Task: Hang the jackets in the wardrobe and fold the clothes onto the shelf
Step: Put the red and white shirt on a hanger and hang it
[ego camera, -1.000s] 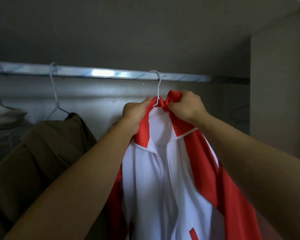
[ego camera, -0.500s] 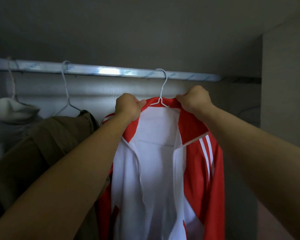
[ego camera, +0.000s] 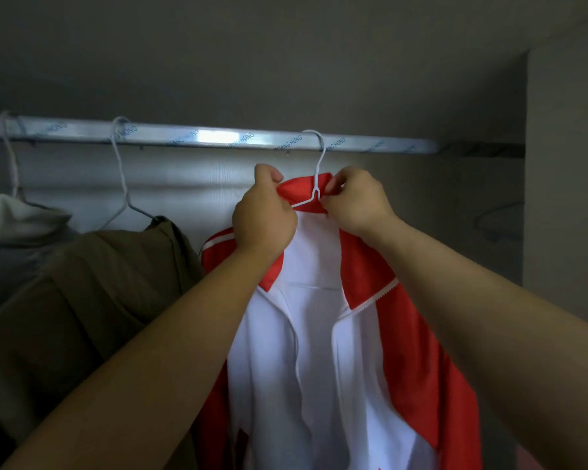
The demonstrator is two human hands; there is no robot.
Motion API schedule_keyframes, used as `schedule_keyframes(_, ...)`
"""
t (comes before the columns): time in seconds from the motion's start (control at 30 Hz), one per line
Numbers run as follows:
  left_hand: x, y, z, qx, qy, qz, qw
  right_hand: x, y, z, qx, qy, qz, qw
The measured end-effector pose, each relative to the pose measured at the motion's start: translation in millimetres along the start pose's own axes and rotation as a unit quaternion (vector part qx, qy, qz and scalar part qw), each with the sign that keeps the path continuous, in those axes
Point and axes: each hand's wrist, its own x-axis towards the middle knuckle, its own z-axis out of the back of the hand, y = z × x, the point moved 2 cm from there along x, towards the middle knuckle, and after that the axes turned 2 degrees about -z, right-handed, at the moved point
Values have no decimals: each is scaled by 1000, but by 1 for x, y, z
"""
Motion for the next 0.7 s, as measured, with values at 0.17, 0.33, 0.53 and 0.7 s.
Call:
schedule_keyframes(0.17,-45,17,-11,-124,-31,81,989,-41,-22,-15,40,-25,41,998)
schedule_keyframes(0.33,-90,39,-27,-139,51,165,975,-90,-56,-31,85,-39,0,996)
schedule_keyframes(0.53,-130,50,-30,-172,36,156,972,-168,-107,-63,134,-71,-65,986)
schedule_keyframes(0.7,-250,91,-59,-153,120,249,949,-250,-166,-102,113,-15,-160,980)
